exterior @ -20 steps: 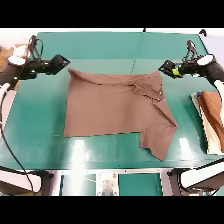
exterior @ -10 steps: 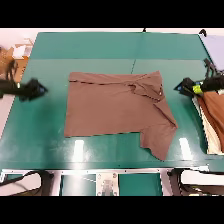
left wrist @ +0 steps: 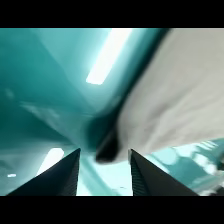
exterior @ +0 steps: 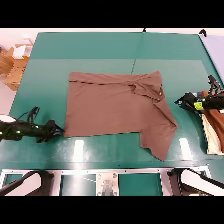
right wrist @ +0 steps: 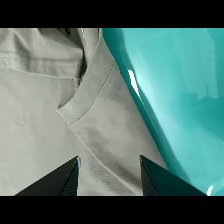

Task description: Fold the shirts.

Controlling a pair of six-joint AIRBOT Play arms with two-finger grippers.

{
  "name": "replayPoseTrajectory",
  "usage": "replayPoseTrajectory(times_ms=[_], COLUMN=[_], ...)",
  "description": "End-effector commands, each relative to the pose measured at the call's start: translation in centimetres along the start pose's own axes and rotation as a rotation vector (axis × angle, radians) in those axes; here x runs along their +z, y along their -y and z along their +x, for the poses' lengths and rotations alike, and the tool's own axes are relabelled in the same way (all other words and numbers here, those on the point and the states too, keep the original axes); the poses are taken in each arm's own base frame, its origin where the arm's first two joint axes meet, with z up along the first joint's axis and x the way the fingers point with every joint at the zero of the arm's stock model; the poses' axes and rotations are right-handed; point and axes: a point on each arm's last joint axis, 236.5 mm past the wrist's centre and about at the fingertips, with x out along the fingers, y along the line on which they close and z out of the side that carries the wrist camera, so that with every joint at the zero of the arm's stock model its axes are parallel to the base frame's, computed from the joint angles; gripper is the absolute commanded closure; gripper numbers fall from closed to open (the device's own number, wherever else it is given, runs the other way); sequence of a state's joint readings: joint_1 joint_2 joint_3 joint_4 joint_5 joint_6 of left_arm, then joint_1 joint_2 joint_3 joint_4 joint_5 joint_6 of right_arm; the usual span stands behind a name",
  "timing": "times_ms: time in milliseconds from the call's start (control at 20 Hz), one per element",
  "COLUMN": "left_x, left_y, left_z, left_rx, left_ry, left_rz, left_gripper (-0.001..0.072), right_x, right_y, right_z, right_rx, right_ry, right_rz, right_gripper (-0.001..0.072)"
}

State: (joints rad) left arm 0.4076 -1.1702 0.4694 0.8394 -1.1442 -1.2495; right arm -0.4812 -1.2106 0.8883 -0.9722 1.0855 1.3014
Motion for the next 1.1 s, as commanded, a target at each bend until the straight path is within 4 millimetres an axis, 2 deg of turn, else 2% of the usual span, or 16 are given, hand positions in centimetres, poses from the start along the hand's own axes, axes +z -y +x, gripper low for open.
replayPoseTrajectory(times_ms=[0, 200, 450, 500, 550, 650, 850, 1000, 1050], left_x=[-0.9, -1.3, -2.8, -2.5, -1.8, -1.1, -1.7, -0.2, 0.0], left_y=[-0.5, 1.6, 0.5, 0.6, 1.0, 1.4, 1.9, 1.9, 2.1], left_z=[1.7, 2.0, 3.3, 3.5, 3.4, 3.3, 2.2, 1.2, 1.1], left_rx=[-0.034, -0.141, -0.140, -0.149, -0.166, -0.183, -0.165, -0.129, -0.130], left_ry=[-0.025, -0.057, -0.066, -0.047, -0.016, 0.014, -0.060, -0.041, -0.038], left_rz=[-0.040, -0.021, -0.043, -0.031, -0.015, -0.004, 0.094, 0.087, 0.072], left_gripper=[0.0333, 0.0333, 0.0347, 0.0493, 0.0578, 0.0656, 0.0684, 0.0684, 0.0684], right_x=[-0.2, -0.2, -0.4, -0.6, -0.9, -1.5, -1.8, -3.5, -5.0], right_y=[-0.3, -0.3, -0.2, 0.0, 0.3, 1.2, 3.1, 3.9, 4.8], right_z=[0.0, 0.0, -0.1, -0.2, -0.4, -1.1, -2.3, -2.7, -2.7], right_rx=[0.017, 0.017, 0.018, 0.020, 0.022, 0.028, 0.029, 0.013, -0.028], right_ry=[0.005, 0.005, -0.001, -0.013, -0.025, -0.051, -0.053, -0.121, -0.174], right_rz=[0.011, 0.012, 0.031, 0.057, 0.074, 0.112, 0.179, 0.198, 0.218], right_gripper=[0.0290, 0.0289, 0.0286, 0.0265, 0.0231, 0.0215, 0.0215, 0.0193, 0.0125])
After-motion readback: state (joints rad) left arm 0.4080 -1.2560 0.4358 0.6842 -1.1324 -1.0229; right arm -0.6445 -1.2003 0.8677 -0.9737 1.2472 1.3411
